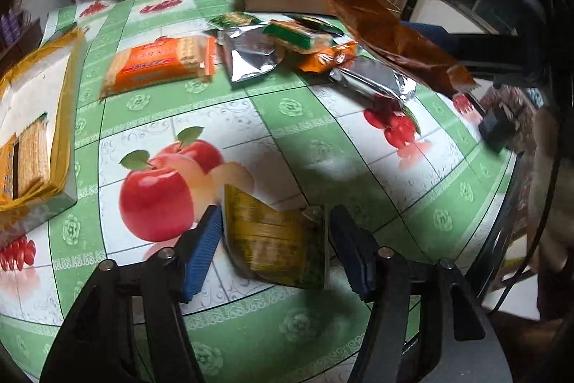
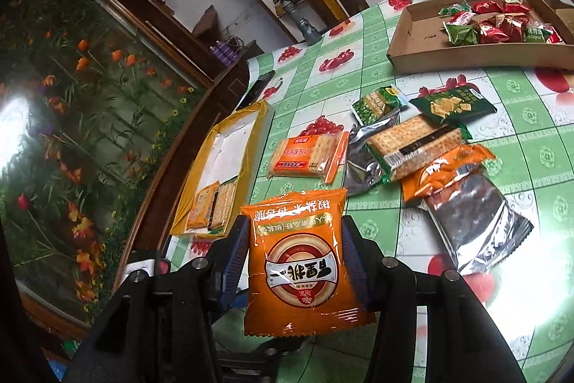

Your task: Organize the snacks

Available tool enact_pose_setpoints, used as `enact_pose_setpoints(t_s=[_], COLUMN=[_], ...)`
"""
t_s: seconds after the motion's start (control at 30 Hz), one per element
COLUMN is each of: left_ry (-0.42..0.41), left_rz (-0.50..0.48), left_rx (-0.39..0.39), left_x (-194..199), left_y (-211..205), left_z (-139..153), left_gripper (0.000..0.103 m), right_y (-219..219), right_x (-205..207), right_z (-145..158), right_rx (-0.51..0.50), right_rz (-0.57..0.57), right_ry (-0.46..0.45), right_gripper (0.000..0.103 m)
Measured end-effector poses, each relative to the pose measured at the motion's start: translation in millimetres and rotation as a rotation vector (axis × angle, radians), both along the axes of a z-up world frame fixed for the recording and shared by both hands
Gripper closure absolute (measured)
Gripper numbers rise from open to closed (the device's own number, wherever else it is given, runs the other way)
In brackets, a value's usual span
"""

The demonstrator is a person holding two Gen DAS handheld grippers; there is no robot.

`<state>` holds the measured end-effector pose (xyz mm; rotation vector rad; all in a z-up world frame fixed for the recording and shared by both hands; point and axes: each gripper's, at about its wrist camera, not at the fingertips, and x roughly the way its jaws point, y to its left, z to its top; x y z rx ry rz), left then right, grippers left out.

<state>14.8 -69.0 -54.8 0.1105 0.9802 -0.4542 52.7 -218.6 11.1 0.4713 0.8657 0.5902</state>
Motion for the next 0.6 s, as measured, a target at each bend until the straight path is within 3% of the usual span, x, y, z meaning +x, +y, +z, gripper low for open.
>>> enact_pose_setpoints(t_s=[0.1, 0.37, 0.47, 0.6], left_ry=[0.001, -0.014, -0.037, -0.094], left_rz=[0.008, 0.098, 0.182, 0.328], left_rx=[-0.018, -0.154, -0.259, -0.315], left_x=[-3, -8, -2, 12], left_y=[6, 50, 94, 155], left_z=[4, 33, 57, 85], left_gripper=[0.066, 0.069, 0.069, 0.069], right_y=[-2, -2, 9, 36], right_x=[-7, -19, -21, -18], right_z=[-1, 2, 10, 27], right_rx=[0.007, 0.01, -0.004, -0.03], right_rz=[0.002, 0.003, 0.025, 0.072], right_ry=[-0.008, -0.023, -0.034, -0.062], right_gripper=[0.051, 0.052, 0.052, 0.052])
